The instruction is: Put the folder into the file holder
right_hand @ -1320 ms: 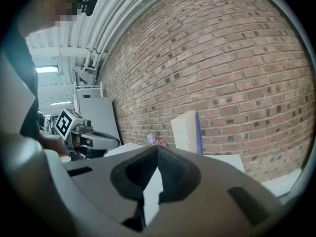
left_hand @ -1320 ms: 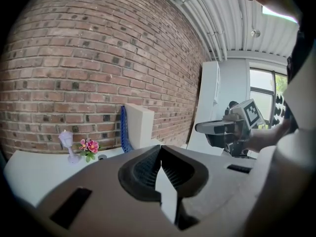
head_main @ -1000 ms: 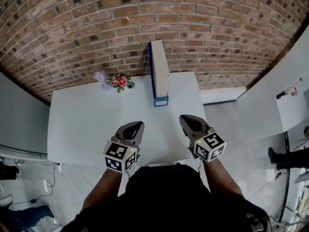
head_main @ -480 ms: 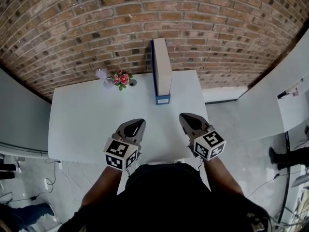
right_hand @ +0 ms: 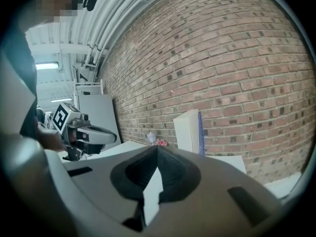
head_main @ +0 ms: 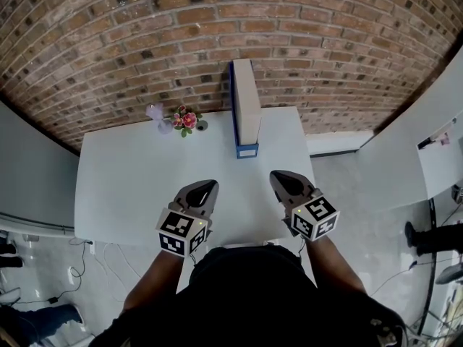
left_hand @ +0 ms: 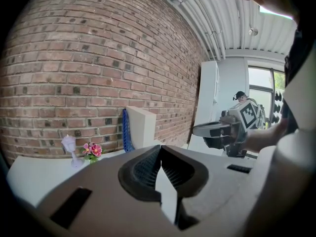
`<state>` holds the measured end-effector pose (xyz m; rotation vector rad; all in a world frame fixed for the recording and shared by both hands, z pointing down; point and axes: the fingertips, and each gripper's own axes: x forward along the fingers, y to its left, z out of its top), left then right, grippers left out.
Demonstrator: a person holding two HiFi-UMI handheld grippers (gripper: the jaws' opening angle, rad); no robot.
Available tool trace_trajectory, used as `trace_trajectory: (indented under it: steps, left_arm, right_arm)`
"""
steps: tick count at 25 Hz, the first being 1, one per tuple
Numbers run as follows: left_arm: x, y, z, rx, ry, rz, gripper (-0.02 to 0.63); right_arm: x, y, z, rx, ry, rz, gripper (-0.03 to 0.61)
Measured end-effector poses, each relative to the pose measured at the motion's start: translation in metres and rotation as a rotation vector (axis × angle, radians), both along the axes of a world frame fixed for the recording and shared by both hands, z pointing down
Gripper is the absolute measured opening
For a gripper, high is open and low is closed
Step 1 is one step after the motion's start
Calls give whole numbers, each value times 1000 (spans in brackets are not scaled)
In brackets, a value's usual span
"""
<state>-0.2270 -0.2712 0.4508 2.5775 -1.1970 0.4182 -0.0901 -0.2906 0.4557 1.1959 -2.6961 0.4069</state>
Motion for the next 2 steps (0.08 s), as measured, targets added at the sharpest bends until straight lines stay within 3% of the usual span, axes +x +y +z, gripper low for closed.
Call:
trace_trajectory:
  steps: [2]
  left_arm:
    - [-1, -1, 0, 1, 1, 1, 5]
  right_arm:
    - [-2, 1, 0, -1, 0, -2, 3]
